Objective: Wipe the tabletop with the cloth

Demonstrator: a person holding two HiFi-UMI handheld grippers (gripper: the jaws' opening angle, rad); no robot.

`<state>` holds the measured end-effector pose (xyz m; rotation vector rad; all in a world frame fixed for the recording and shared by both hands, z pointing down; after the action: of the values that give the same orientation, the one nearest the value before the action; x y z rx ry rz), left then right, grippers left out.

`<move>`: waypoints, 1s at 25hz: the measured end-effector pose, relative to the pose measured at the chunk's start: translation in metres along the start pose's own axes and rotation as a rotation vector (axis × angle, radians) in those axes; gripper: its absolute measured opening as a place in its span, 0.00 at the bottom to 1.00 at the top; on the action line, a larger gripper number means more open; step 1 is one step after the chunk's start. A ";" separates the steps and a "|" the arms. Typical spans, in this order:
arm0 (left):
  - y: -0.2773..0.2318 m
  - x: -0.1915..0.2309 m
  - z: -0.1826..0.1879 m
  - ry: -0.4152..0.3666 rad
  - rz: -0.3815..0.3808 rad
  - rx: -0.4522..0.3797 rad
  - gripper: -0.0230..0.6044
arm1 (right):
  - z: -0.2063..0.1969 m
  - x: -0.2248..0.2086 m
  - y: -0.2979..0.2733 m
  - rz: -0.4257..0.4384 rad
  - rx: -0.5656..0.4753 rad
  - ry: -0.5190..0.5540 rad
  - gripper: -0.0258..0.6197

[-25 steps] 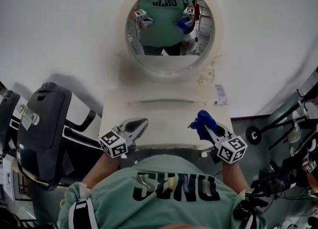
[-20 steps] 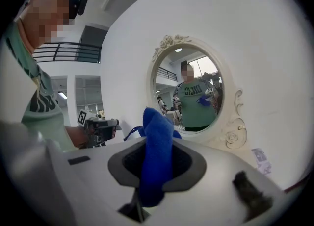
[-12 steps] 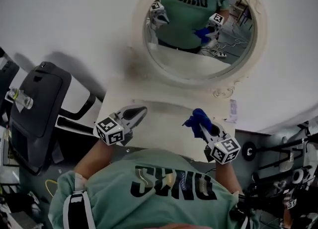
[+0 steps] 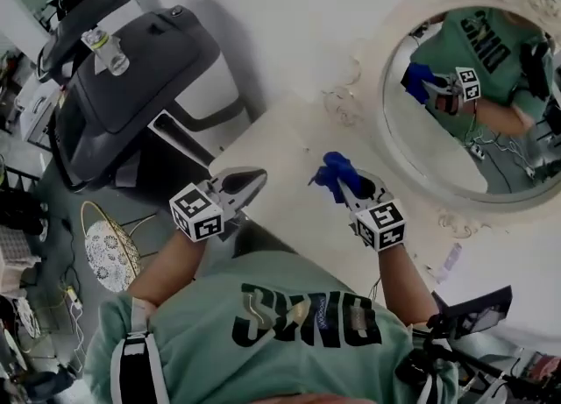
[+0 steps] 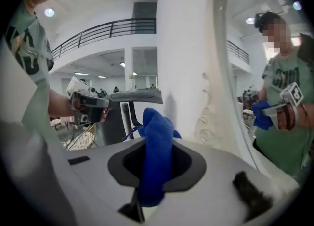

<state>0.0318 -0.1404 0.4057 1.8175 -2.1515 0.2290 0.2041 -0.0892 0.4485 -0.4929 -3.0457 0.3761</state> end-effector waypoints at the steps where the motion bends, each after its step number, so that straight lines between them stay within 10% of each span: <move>1: 0.014 0.012 0.003 -0.004 0.029 -0.006 0.05 | 0.003 0.002 -0.033 0.026 0.020 0.032 0.14; 7: 0.113 0.084 0.022 -0.045 0.206 -0.038 0.05 | -0.031 -0.009 -0.232 0.104 0.287 0.135 0.14; 13: 0.200 0.137 0.022 -0.011 0.334 -0.028 0.05 | -0.097 -0.081 -0.364 -0.010 0.678 0.417 0.14; 19: 0.247 0.176 -0.004 0.071 0.429 -0.022 0.05 | -0.158 -0.148 -0.409 -0.138 1.031 0.541 0.14; 25: 0.266 0.187 -0.010 0.099 0.448 -0.035 0.05 | -0.191 -0.159 -0.424 -0.186 1.151 0.505 0.14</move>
<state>-0.2545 -0.2632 0.4992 1.2540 -2.4451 0.3693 0.2390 -0.4851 0.7371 -0.1620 -1.9088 1.5226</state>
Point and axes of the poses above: the fingertips, and each gripper's own axes: y backward along the fingers, x to its left, z out of its top, the point moved 1 cm from there along y, backward along the fingers, and after that the axes turned 13 degrees about -x, right-handed, at the moved point
